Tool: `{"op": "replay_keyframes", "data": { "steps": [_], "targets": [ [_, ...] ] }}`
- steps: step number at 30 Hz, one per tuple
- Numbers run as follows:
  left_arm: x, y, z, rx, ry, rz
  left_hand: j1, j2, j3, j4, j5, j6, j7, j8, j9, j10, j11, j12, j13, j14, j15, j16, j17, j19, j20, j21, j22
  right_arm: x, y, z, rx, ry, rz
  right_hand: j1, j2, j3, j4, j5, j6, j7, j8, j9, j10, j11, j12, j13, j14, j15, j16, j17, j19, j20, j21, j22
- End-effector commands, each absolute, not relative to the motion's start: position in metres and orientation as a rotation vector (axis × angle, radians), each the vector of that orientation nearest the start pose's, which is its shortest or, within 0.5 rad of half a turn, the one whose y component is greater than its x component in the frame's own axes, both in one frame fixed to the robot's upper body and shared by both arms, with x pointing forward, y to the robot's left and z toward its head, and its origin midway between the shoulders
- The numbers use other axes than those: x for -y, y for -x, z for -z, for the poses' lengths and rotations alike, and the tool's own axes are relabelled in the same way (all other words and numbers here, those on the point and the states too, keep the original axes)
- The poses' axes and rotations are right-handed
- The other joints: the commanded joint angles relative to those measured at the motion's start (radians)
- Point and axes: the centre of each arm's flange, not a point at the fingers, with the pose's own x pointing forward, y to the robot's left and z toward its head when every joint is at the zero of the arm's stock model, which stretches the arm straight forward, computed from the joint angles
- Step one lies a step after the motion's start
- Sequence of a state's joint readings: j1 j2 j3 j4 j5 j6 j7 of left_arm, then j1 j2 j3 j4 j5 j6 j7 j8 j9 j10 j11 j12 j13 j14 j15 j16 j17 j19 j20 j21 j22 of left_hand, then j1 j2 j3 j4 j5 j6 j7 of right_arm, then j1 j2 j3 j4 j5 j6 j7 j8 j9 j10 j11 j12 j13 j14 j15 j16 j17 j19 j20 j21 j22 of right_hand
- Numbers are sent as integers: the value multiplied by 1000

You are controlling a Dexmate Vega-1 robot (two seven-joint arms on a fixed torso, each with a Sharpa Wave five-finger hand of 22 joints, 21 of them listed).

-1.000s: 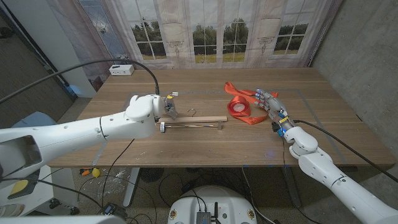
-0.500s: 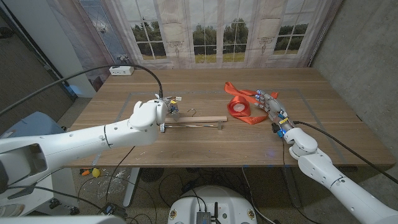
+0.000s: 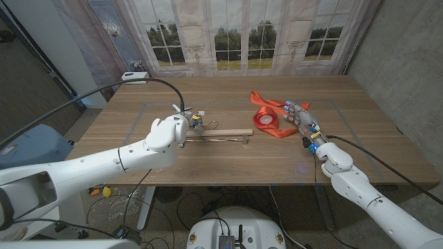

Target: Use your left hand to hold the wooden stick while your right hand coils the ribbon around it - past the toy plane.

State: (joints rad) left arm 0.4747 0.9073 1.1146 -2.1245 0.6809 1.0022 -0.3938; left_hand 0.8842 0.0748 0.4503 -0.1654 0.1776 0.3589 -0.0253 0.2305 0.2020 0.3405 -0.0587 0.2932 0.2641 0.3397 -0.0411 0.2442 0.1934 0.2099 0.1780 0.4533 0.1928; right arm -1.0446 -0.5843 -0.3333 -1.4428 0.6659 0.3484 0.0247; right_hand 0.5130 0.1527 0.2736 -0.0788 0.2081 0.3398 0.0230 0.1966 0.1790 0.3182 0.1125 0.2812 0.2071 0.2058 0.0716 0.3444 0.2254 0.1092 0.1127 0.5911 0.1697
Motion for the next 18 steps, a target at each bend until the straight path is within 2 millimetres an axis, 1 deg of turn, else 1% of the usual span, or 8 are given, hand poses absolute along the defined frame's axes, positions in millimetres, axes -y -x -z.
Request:
{"op": "replay_keyframes", "data": {
  "steps": [1,3,5,7,9,12,16,18],
  "targets": [
    [-178,-561,12,204,-1610,-53,26,3,-11,-2,6,46,6,23,11,14,0,11,15,10,-41,6,6,40,-3,15,2,300,-613,87,569,-39,-227,-9,3,6,-1,6,9,0,2,5,13,0,-2,2,12,2,3,3,11,-2,-2,6],
    [-178,-561,13,210,-1614,-57,44,8,-14,-5,7,53,10,29,19,19,-10,17,25,20,-45,12,9,59,-12,21,1,300,-614,87,568,-40,-227,-9,4,7,-1,6,10,1,2,5,14,0,-2,3,13,1,3,3,12,-1,-3,6],
    [-178,-561,14,210,-1620,-58,59,12,-17,-6,7,56,14,33,25,25,-8,23,34,33,-43,21,13,75,-18,26,0,299,-614,87,566,-41,-227,-10,4,7,-1,6,11,2,2,5,15,1,-3,3,15,3,3,3,14,0,-3,6],
    [-178,-562,16,210,-1618,-56,80,12,-29,-7,7,54,17,38,36,27,-3,32,52,45,-47,33,23,125,-35,42,-2,299,-614,88,564,-43,-227,-12,4,7,0,6,11,2,2,5,16,2,-3,3,18,3,5,4,16,0,-4,6],
    [-179,-562,18,218,-1617,-59,94,11,-39,-6,6,61,21,45,44,34,2,39,64,51,-46,43,30,158,-46,53,-3,299,-615,88,562,-44,-227,-14,4,7,1,6,13,4,3,5,18,2,-3,3,21,1,6,5,17,0,-4,6],
    [-180,-564,21,235,-1604,-55,118,13,-54,-5,7,77,23,62,58,52,-5,54,87,76,-52,67,46,202,-67,67,-5,299,-615,88,560,-43,-227,-15,5,7,1,6,15,4,3,5,20,4,-3,3,23,1,7,5,19,2,-4,6],
    [-183,-567,28,256,-1588,-44,142,14,-72,-3,7,106,29,85,74,75,-4,70,110,97,-56,93,62,237,-92,76,-7,298,-615,87,557,-40,-227,-17,5,8,1,5,18,4,3,5,22,7,-4,3,26,2,8,6,20,2,-6,6],
    [-184,-568,30,263,-1584,-41,150,14,-76,-4,7,110,29,91,79,77,-4,72,117,101,-57,100,67,248,-97,79,-8,298,-615,87,555,-36,-225,-18,5,8,1,5,18,5,3,5,24,4,-3,3,27,1,9,7,21,2,-7,6]
  ]
}}
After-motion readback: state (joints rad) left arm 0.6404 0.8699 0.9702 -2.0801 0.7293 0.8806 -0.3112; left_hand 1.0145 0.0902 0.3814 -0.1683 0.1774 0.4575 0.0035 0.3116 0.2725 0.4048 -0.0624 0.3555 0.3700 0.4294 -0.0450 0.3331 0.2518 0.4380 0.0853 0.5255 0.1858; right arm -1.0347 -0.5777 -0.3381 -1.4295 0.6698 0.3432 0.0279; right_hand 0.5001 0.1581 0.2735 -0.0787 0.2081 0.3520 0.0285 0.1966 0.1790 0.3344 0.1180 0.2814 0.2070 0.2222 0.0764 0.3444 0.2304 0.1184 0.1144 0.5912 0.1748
